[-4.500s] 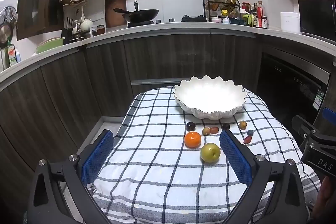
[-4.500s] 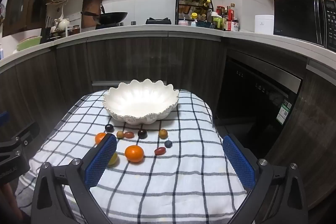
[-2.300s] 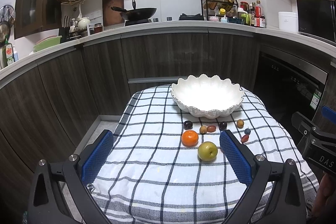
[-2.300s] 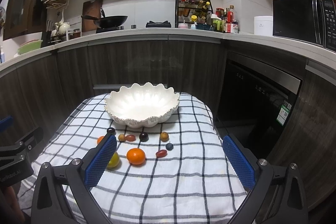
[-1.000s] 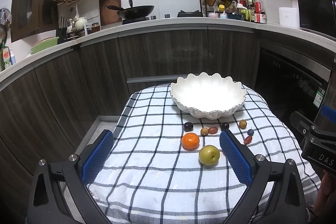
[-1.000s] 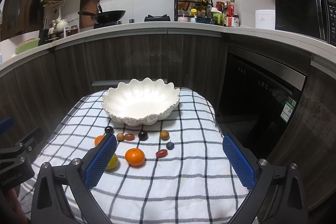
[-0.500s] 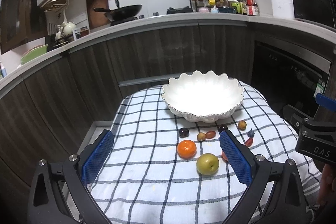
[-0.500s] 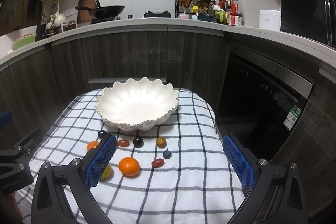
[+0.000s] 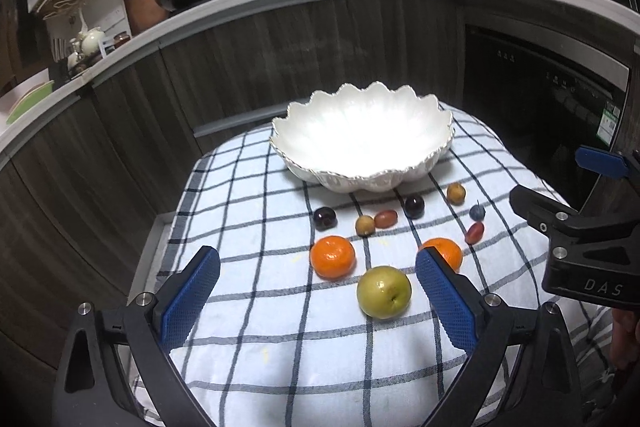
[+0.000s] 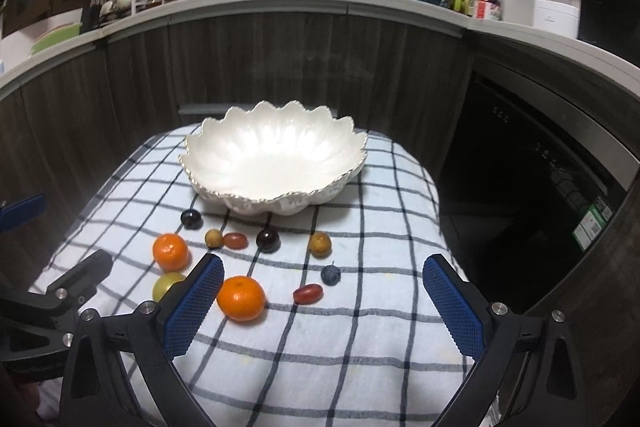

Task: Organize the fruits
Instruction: 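Grasp the green apple with the left tool while the right tool grasps a mandarin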

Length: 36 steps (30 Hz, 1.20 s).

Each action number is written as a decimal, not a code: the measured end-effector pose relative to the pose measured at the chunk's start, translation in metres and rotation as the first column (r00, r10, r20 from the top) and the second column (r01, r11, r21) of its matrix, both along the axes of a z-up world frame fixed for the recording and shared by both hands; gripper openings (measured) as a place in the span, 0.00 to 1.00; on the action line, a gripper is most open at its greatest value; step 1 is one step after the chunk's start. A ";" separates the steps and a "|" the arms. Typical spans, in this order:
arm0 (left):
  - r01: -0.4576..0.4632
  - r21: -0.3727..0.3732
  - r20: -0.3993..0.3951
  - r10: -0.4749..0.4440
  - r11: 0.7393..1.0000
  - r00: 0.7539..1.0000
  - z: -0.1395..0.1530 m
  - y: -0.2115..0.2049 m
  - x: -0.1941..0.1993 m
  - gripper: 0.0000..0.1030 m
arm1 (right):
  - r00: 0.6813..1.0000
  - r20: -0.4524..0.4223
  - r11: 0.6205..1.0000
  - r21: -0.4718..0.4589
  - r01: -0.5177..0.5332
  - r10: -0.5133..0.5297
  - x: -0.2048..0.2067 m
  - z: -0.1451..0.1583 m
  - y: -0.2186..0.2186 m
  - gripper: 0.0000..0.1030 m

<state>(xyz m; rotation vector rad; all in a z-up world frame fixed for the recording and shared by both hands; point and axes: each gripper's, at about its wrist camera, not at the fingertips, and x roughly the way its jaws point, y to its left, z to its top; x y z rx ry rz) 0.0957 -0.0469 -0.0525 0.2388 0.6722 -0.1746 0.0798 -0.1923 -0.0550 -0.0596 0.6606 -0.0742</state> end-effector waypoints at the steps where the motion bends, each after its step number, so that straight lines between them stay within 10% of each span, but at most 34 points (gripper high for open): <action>1: 0.006 0.004 -0.007 -0.006 1.000 1.000 -0.003 -0.001 0.002 0.98 | 1.000 -0.008 1.000 -0.002 -0.007 0.007 0.002 -0.002 0.001 0.96; 36: 0.161 -0.030 -0.271 -0.163 0.986 0.949 -0.091 -0.028 0.038 0.68 | 0.896 -0.312 0.947 0.150 -0.283 0.317 0.066 -0.081 0.028 0.65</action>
